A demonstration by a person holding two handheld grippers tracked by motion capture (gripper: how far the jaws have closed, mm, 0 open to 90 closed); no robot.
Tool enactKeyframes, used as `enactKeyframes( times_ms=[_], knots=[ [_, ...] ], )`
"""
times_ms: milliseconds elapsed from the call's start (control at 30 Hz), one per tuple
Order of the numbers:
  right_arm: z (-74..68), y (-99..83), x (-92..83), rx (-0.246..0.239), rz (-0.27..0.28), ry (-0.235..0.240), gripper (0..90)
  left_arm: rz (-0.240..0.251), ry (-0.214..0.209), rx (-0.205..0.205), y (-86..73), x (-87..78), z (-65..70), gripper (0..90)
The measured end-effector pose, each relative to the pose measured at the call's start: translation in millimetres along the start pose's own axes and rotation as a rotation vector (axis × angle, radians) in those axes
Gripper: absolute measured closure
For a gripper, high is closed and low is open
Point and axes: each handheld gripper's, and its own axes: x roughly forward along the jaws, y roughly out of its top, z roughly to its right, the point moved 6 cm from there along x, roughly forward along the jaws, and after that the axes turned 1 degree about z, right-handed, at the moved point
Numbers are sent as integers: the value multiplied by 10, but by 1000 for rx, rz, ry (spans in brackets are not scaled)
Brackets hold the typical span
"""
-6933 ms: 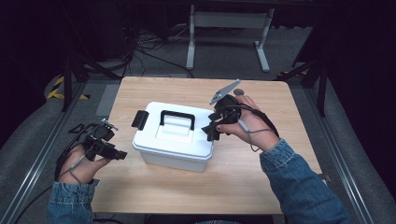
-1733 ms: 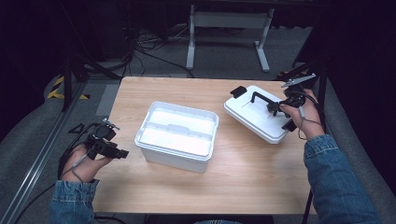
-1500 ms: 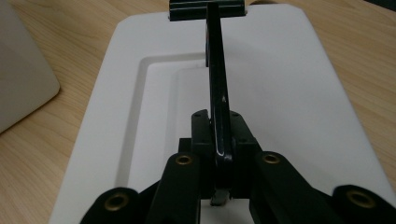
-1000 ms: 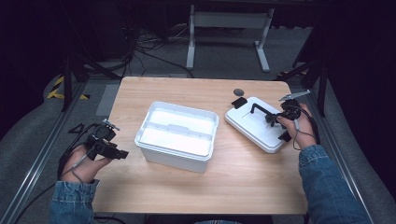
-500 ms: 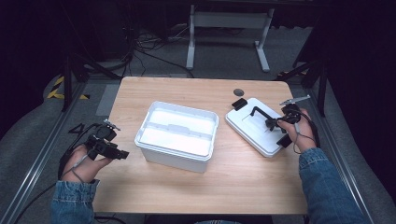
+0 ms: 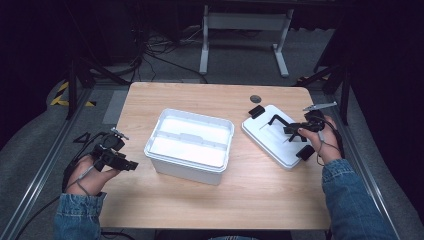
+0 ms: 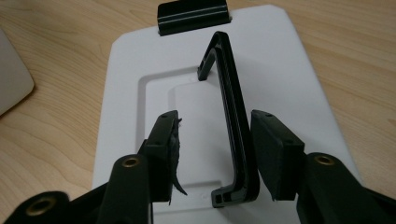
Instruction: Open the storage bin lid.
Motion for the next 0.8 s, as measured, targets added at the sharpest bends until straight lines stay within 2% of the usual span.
enactKeyframes(
  times_ms=[300, 400, 433, 500, 600, 633, 667, 733, 800],
  knots=[
    [-96, 89, -160, -12, 39, 10, 534, 2, 8, 8, 8, -6, 2, 405],
    [-174, 123, -229, -27, 52, 19, 531, 0, 7, 8, 8, -4, 11, 405],
    [-242, 142, -279, -34, 61, 31, 530, 0, 1, 6, 8, -4, 17, 405],
    [-275, 150, -305, -44, 64, 37, 530, 4, 2, 3, 5, -6, 23, 405],
    [-434, 175, -395, -70, 79, 65, 530, 3, 2, 4, -12, -14, 36, 405],
    [-434, 175, -395, -70, 79, 65, 530, 3, 2, 4, -12, -14, 36, 405],
    [-522, 175, -431, -81, 82, 80, 528, 5, 2, 5, -13, -18, 43, 406],
    [-565, 173, -445, -89, 83, 83, 524, 7, -3, 7, -7, -20, 59, 406],
    [-700, 161, -484, -118, 75, 104, 516, 7, -4, 6, -3, -16, 70, 406]
  ],
)
